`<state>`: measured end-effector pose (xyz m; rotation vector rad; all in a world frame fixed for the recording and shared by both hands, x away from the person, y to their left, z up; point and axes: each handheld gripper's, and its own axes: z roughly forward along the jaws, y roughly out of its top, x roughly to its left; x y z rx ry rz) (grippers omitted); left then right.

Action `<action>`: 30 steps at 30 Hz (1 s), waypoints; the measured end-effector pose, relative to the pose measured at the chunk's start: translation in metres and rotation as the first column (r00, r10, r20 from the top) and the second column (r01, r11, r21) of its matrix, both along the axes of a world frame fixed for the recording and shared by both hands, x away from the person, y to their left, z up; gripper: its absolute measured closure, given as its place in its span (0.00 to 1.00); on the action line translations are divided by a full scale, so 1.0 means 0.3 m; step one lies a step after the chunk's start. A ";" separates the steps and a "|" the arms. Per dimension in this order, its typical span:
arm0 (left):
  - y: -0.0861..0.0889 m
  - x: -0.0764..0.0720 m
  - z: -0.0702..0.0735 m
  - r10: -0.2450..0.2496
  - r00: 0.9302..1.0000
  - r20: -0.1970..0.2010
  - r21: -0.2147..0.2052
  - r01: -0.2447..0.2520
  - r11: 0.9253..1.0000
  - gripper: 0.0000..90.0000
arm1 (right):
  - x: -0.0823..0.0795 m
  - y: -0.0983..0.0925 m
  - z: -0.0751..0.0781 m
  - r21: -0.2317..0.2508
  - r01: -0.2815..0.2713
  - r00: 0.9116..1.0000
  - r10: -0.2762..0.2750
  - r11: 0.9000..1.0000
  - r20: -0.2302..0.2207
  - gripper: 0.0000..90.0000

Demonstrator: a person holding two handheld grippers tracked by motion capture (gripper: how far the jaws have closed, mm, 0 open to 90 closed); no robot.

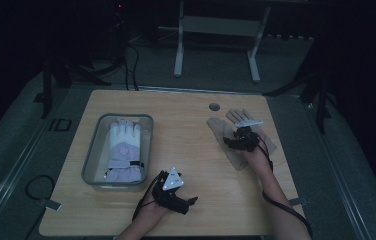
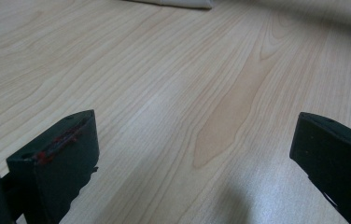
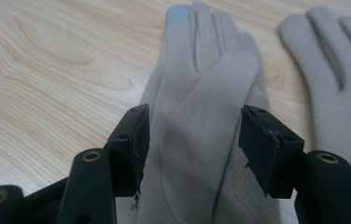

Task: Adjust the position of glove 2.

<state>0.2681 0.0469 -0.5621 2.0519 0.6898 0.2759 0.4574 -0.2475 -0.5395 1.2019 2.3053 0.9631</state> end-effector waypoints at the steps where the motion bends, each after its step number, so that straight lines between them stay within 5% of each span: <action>1: 0.000 0.000 -0.001 0.000 1.000 -0.003 -0.001 0.000 1.000 0.01 | 0.001 0.000 -0.007 -0.002 -0.001 1.000 0.001 1.000 -0.006 0.47; 4: -0.003 -0.001 -0.001 -0.005 1.000 0.002 0.007 0.005 1.000 0.01 | 0.004 0.002 -0.037 -0.040 0.001 1.000 -0.002 0.999 -0.027 0.47; 10: -0.004 -0.003 -0.003 -0.003 1.000 0.004 0.011 0.003 1.000 0.01 | -0.002 -0.004 -0.042 -0.029 -0.027 1.000 0.027 0.999 -0.015 0.54; 15: 0.002 0.001 -0.004 0.011 1.000 -0.002 -0.003 -0.011 1.000 0.01 | -0.018 0.003 -0.042 -0.011 -0.027 1.000 0.027 1.000 -0.009 0.75; 18: 0.000 0.001 -0.004 0.012 1.000 -0.001 -0.005 -0.012 1.000 0.01 | -0.032 0.014 -0.041 0.015 0.016 1.000 -0.015 1.000 -0.022 0.86; 23: -0.003 -0.001 -0.002 0.010 1.000 0.003 0.000 -0.010 1.000 0.01 | -0.063 0.048 -0.020 0.062 0.123 0.992 -0.120 0.991 -0.046 0.88; 30: 0.006 -0.003 0.006 0.027 0.999 0.023 -0.005 -0.027 1.000 0.01 | -0.150 0.136 0.032 0.151 0.232 0.973 -0.227 0.961 -0.051 0.88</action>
